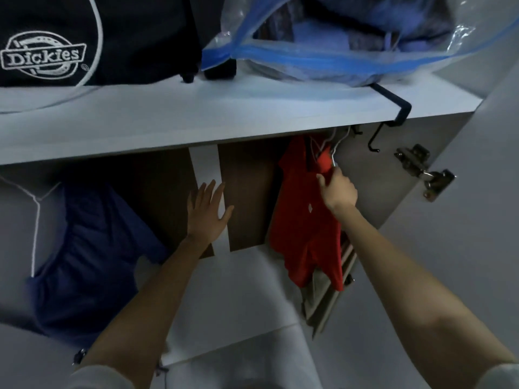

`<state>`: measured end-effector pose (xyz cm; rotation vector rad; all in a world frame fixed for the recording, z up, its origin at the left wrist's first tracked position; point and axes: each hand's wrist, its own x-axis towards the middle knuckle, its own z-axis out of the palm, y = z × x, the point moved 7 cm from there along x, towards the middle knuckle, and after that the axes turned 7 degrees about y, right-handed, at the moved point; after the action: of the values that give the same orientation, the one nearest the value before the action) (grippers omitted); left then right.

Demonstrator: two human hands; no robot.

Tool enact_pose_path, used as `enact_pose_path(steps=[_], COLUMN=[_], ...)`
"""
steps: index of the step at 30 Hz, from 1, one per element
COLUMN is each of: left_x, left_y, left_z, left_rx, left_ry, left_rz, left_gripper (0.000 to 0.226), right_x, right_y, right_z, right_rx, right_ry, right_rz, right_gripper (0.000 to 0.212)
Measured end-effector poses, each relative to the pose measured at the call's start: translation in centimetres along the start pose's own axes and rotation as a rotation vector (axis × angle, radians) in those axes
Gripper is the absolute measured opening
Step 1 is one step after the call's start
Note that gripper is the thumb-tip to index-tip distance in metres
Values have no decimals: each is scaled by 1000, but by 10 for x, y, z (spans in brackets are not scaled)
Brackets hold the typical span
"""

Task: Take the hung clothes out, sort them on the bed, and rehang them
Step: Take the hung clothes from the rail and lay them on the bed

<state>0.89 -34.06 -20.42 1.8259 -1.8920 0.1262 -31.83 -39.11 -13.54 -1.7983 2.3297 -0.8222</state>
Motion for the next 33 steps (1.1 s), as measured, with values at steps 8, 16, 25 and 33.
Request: enact_pose_path(steps=[8, 16, 25, 33], left_x=[22, 29, 25, 24], left_y=[-3, 9, 64, 105], left_z=[14, 16, 35, 39], left_rx=[-91, -188, -259, -343], left_ry=[-25, -12, -69, -74], left_rz=[32, 83, 180, 193], left_gripper=[64, 59, 69, 70], right_x=[10, 0, -45, -92], right_y=[-20, -12, -8, 3], right_z=[-1, -26, -41, -62], right_rx=[-11, 68, 44, -25], right_ry=[72, 199, 175, 128], right_rz=[-10, 33, -86, -155], right_gripper=[38, 33, 33, 35])
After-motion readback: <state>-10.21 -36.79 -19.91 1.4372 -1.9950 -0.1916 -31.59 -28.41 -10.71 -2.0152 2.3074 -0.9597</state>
